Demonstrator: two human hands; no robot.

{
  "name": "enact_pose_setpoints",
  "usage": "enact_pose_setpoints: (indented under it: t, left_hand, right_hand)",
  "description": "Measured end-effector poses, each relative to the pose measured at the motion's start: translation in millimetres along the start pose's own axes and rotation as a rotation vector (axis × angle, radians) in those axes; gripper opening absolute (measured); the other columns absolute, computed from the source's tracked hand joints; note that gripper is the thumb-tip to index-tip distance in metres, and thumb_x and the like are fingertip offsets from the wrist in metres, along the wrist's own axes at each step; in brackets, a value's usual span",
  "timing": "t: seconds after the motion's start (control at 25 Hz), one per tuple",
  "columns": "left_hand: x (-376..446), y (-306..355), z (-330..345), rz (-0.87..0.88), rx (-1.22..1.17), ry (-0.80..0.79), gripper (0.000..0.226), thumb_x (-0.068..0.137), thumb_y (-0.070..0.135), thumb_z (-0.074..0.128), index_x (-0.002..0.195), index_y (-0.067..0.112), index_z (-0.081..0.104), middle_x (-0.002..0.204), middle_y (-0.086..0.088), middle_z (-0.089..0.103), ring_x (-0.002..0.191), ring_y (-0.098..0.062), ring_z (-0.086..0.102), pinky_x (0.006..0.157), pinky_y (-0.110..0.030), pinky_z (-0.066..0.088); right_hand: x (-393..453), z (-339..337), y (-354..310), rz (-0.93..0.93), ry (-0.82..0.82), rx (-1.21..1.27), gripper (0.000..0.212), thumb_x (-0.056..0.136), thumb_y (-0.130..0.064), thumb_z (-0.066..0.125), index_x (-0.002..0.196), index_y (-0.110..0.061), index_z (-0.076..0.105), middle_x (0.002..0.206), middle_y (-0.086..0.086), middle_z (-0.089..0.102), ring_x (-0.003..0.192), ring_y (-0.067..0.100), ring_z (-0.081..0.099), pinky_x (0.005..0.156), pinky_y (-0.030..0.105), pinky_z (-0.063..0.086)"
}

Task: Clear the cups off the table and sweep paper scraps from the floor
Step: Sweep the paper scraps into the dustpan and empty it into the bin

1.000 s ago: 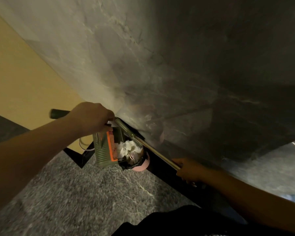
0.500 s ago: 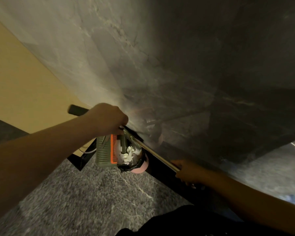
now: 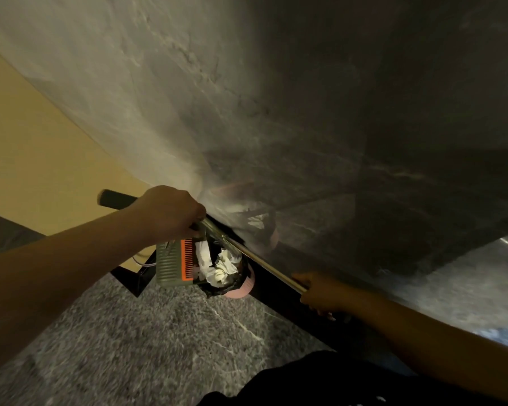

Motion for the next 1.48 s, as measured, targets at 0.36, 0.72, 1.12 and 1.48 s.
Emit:
enact_pose_setpoints:
  t: [0.36, 0.72, 1.12, 1.48]
  left_hand:
    - [3.8, -7.3, -7.5, -0.008, 0.023, 0.025, 0.028, 0.088, 0.055, 0.054, 0.103, 0.032, 0.062, 0.062, 0.013, 0.038, 0.059, -0.011, 0.047, 0.048, -0.023, 0.033]
    - [-9.8, -16.2, -13.6, -0.068, -0.038, -0.012, 0.032, 0.089, 0.057, 0.051, 0.106, 0.032, 0.061, 0.084, 0.01, 0.064, 0.074, -0.013, 0.062, 0.052, -0.024, 0.038]
    - [-54.8, -21.7, -3.2, -0.242, -0.16, -0.021, 0.033, 0.091, 0.054, 0.051, 0.114, 0.032, 0.06, 0.092, 0.007, 0.066, 0.081, -0.015, 0.063, 0.055, -0.025, 0.042]
    - [-149.1, -0.1, 38.0, -0.445, -0.431, 0.085, 0.035, 0.088, 0.053, 0.058, 0.11, 0.027, 0.062, 0.091, 0.003, 0.07, 0.082, -0.02, 0.064, 0.062, -0.03, 0.052]
  right_hand:
    - [2.0, -1.2, -0.3, 0.003, -0.012, 0.008, 0.056, 0.087, -0.001, 0.049, 0.137, -0.027, 0.048, 0.078, -0.002, 0.058, 0.06, 0.011, 0.054, 0.042, 0.016, 0.041]
    - [4.3, 3.4, 1.5, 0.004, -0.012, 0.045, 0.055, 0.085, 0.001, 0.047, 0.134, -0.022, 0.051, 0.07, 0.001, 0.058, 0.05, 0.009, 0.055, 0.04, 0.016, 0.042]
    - [-14.9, 13.3, -13.0, -0.082, -0.038, 0.013, 0.055, 0.088, -0.002, 0.049, 0.136, -0.027, 0.048, 0.072, -0.003, 0.055, 0.04, -0.005, 0.053, 0.037, 0.009, 0.038]
    - [13.2, 61.9, -4.3, 0.0, -0.025, -0.01, 0.059, 0.09, -0.001, 0.048, 0.144, -0.026, 0.041, 0.076, -0.008, 0.052, 0.062, 0.005, 0.049, 0.045, 0.011, 0.042]
Point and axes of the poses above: each hand's wrist, its own x-axis towards the middle knuckle, its own z-axis out of the palm, y = z × x, the point moved 1 cm from there along x, towards the middle knuckle
